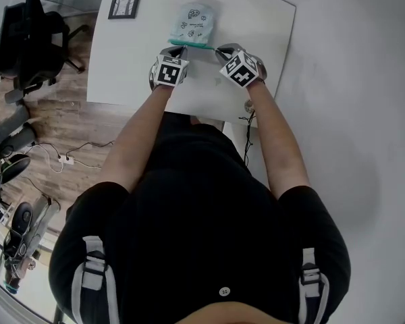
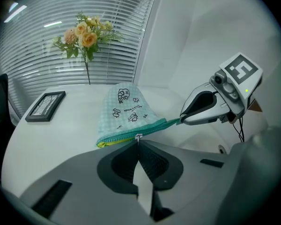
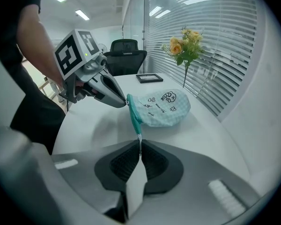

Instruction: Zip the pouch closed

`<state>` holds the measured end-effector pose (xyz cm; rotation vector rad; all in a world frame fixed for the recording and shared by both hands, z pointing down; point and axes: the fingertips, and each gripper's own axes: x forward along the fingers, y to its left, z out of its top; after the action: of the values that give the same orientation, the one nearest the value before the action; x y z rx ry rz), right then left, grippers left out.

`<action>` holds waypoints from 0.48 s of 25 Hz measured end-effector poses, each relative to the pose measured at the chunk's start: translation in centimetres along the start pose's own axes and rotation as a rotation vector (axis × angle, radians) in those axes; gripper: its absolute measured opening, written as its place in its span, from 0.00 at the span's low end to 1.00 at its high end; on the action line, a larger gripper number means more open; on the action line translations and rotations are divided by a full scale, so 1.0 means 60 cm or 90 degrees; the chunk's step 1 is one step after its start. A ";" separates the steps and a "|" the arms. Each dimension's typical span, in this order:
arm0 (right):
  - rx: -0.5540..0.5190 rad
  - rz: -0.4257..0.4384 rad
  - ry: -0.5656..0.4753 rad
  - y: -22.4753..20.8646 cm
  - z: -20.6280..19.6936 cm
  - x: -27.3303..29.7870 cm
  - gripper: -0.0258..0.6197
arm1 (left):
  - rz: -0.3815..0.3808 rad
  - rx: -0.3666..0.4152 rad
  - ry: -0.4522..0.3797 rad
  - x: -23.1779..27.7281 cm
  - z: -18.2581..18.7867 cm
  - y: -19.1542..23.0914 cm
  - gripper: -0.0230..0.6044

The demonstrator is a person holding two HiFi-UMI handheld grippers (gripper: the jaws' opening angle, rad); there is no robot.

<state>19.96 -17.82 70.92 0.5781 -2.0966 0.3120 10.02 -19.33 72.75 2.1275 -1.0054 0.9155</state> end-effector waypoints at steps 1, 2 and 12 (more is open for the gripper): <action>0.000 -0.001 0.001 0.000 0.000 0.001 0.08 | 0.002 -0.003 0.001 0.000 -0.002 0.005 0.05; 0.000 -0.001 0.002 -0.001 -0.001 0.002 0.08 | 0.006 -0.005 -0.001 -0.001 -0.003 0.010 0.05; 0.011 -0.014 0.012 -0.010 -0.011 -0.005 0.08 | 0.033 -0.015 0.003 -0.017 -0.013 0.047 0.05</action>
<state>20.87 -17.95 71.04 0.6059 -2.0699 0.3223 6.97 -19.85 73.03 2.0866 -1.0683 0.9289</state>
